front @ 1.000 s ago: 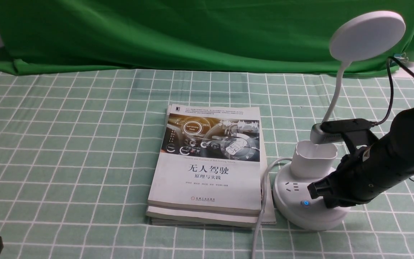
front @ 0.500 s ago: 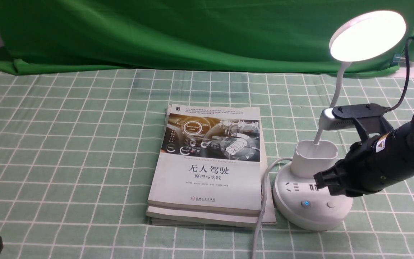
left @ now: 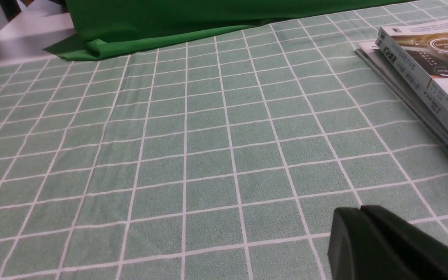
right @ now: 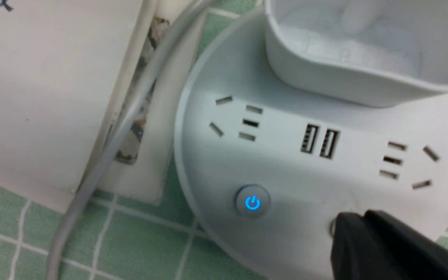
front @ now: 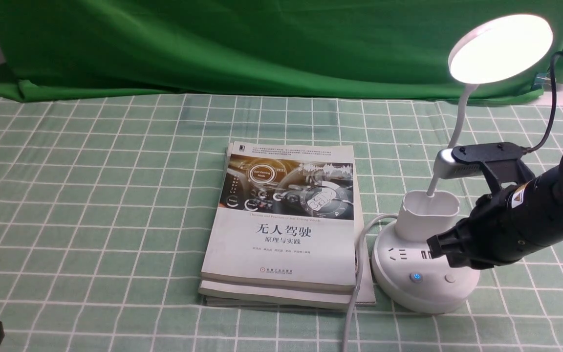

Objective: Turn off the desk lamp on the blue coffee tablecloth by hand.
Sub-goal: 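Press the power button on the lamp base to turn the lamp off with the right gripper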

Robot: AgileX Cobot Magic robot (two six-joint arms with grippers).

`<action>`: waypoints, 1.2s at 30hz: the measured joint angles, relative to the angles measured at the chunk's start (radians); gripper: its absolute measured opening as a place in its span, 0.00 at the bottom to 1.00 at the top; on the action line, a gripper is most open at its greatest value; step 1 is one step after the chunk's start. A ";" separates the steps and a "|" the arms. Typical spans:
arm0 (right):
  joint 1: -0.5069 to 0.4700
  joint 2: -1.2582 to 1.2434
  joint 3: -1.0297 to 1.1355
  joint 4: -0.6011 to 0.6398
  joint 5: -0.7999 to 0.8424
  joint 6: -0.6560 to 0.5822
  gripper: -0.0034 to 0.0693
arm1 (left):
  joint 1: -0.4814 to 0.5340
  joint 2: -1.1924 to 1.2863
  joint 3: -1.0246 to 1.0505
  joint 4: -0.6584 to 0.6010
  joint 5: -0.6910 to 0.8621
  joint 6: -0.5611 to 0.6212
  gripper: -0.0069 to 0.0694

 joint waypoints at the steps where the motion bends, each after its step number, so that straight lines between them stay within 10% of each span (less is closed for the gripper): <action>1: 0.000 0.000 0.000 0.000 -0.001 0.000 0.09 | 0.000 0.000 0.000 0.000 0.000 0.000 0.09; 36: 0.000 0.008 -0.012 -0.002 -0.018 0.001 0.09 | 0.000 0.000 0.000 0.000 0.000 0.000 0.09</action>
